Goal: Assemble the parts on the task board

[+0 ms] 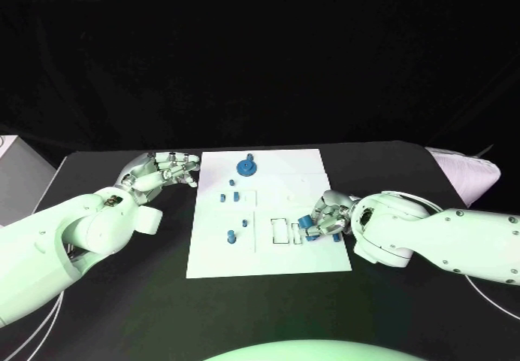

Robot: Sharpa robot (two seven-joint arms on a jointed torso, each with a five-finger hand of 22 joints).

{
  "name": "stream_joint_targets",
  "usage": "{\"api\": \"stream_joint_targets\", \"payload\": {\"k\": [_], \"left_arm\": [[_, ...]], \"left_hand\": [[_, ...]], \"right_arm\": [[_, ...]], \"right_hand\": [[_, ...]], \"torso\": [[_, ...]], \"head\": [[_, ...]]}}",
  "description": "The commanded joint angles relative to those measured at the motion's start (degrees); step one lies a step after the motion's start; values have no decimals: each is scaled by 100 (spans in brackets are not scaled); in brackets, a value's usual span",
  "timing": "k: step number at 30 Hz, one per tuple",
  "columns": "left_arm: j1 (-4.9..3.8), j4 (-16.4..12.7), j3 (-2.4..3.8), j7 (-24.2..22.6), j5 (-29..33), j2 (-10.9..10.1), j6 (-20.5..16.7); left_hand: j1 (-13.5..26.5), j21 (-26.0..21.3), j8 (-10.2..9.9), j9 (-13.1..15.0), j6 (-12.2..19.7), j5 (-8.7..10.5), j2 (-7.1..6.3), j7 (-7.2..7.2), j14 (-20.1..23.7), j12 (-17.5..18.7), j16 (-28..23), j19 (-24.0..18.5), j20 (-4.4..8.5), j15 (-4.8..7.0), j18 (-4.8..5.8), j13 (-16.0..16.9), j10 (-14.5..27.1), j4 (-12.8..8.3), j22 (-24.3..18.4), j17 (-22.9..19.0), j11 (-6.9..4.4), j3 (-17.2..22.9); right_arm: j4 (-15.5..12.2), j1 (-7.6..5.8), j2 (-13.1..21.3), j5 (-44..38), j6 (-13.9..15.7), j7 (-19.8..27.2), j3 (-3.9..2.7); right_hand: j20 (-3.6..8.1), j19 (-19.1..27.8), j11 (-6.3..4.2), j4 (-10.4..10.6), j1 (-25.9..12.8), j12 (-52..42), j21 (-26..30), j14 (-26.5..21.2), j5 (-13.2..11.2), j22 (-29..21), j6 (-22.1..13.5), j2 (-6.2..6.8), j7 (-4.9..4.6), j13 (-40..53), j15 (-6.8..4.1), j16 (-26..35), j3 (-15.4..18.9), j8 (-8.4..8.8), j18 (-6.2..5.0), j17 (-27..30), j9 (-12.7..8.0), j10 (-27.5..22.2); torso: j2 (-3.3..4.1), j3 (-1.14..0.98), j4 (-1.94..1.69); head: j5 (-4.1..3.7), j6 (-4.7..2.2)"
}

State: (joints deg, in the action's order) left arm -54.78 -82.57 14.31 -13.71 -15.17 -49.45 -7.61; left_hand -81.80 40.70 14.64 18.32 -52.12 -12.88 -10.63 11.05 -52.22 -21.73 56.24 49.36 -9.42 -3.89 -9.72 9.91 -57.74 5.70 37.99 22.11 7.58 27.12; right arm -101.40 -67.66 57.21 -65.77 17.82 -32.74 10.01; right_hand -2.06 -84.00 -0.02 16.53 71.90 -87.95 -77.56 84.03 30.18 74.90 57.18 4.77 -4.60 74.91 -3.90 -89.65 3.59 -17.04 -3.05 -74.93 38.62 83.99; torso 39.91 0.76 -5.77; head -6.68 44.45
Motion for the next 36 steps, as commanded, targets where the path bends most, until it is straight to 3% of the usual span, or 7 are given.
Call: {"api": "stream_joint_targets", "payload": {"k": [1,5,8,11,17,21,36], "left_arm": [[2,-4,2,-7,19,11,108],[2,0,2,19,4,17,122],[2,1,2,34,-9,22,128],[2,1,2,40,-14,26,133],[2,-2,1,51,-17,26,130],[2,-8,1,57,-18,25,134],[2,-31,1,91,-27,10,146]], "left_hand": [[-19,-39,-23,-5,42,-39,30,18,-24,4,-31,40,-7,-5,-66,-7,41,7,8,-7,-7,21],[-101,-24,-30,-12,55,-47,63,27,-3,4,-53,31,0,-4,-67,-14,56,-38,29,-12,-2,66],[-307,217,-42,-41,38,-57,126,46,1,-8,-137,-70,45,6,-52,-36,50,-244,264,-47,7,222],[-295,290,-48,-51,32,-55,132,51,-8,-9,-155,-125,45,3,-47,-44,51,-268,341,-54,11,249],[-275,364,-58,-64,33,-54,130,56,-13,-11,-171,-189,43,1,-44,-53,55,-296,423,-60,15,276],[-265,401,-63,-72,34,-56,131,58,-15,-13,-179,-220,41,0,-45,-58,58,-312,465,-62,17,293],[-258,436,-67,-79,34,-57,136,61,-12,-14,-188,-253,38,-2,-46,-63,63,-331,506,-64,19,316]], "right_arm": [[-36,-75,31,659,151,36,-3],[-114,-192,60,937,105,35,-5],[-185,-266,48,1057,52,32,-6],[-227,-297,-7,1091,5,31,-7],[-160,-318,-223,889,-172,-4,-5],[-84,-323,-365,686,-287,-33,-3],[172,-318,-703,137,-626,-77,10]], "right_hand": [[-11,-379,1,11,69,37,30,597,21,1173,33,-20,28,1312,17,-35,-32,-41,85,-1507,29,438],[-14,-381,7,27,26,36,19,597,-7,1178,54,-14,22,1313,21,-35,-29,-39,87,-1507,26,439],[-17,-377,12,30,-32,45,36,597,-41,1176,64,-8,17,1308,25,-35,-20,-31,84,-1507,21,434],[-18,-379,13,30,-42,37,25,597,-48,1179,66,-7,17,1314,26,-35,-18,-29,86,-1507,21,439],[-23,-380,14,19,-58,43,14,597,-209,1187,84,96,17,1311,29,-35,17,-19,88,-1507,20,436],[-25,-377,15,28,-108,52,26,597,-286,1187,103,112,17,1306,31,-35,40,-20,86,-1507,23,432],[-31,-368,15,38,-313,100,72,597,-610,1187,132,253,21,1275,33,-35,230,-32,79,-1507,61,404]], "torso": [[-1,5,-1],[1,6,-2],[-2,5,-4],[-1,5,-10],[-2,11,0],[0,15,-15],[0,9,0]], "head": [[-13,-12],[-13,-24],[-8,-32],[1,-27],[33,-17],[36,-5],[82,18]]}}
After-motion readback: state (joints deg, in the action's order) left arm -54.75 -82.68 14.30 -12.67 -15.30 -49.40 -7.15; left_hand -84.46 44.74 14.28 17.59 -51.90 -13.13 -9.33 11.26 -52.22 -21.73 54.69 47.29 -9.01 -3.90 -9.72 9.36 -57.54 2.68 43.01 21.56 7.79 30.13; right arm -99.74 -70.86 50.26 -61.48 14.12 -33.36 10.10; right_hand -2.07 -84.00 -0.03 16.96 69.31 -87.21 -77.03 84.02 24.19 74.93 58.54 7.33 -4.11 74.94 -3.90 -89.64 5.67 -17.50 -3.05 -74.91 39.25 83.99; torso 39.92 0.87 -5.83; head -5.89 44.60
